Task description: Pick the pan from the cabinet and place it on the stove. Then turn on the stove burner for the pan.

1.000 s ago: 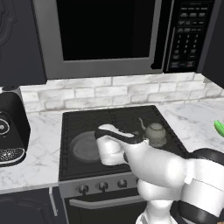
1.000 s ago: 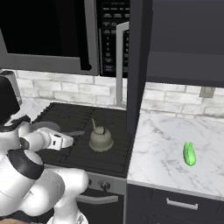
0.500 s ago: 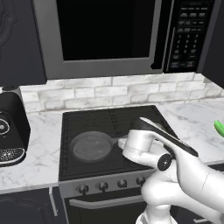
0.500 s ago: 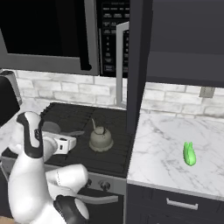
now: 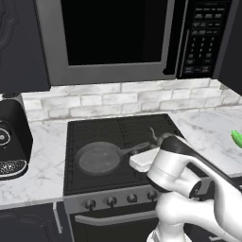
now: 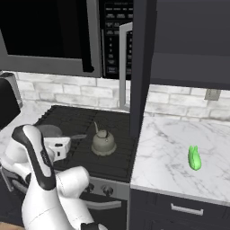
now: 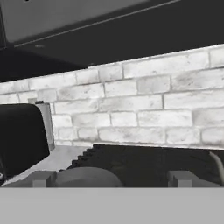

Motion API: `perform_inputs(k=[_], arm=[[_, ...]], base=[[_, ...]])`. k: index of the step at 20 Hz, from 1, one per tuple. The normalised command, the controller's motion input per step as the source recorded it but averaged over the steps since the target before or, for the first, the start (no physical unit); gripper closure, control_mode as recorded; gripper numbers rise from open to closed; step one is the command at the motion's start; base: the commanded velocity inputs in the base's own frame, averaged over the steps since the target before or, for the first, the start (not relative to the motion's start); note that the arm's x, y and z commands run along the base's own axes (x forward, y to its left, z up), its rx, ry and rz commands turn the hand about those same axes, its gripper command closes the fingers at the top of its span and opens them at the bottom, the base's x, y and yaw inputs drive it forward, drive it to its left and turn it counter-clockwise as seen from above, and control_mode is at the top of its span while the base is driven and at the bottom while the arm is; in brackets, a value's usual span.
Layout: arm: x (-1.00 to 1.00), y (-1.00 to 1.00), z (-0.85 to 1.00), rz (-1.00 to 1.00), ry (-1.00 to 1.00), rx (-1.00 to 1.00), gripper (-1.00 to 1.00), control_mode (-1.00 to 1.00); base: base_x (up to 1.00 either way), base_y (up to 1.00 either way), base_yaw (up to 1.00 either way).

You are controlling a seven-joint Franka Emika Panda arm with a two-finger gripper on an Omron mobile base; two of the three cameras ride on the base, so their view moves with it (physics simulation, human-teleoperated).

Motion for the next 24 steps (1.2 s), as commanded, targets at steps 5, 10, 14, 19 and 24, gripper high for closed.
perform_inputs(k=[5, 10, 14, 19, 24], arm=[[-0.69, 0.31, 1.0, -0.02, 0.0, -0.2, -1.0, -1.0], [-0.62, 0.32, 1.0, 0.0, 0.0, -0.23, -1.0, -1.0], [-0.55, 0.3, 1.0, 0.0, -0.02, -0.26, -1.0, -1.0], [-0.59, 0.32, 0.97, -0.01, -0.07, -0.26, -1.0, -1.0], [-0.62, 0.37, 0.81, -0.06, -0.16, -0.28, -1.0, -1.0]], base=[[0.0, 0.0, 0.0], [0.0, 0.0, 0.0], [0.0, 0.0, 0.0], [0.0, 0.0, 0.0], [0.0, 0.0, 0.0]])
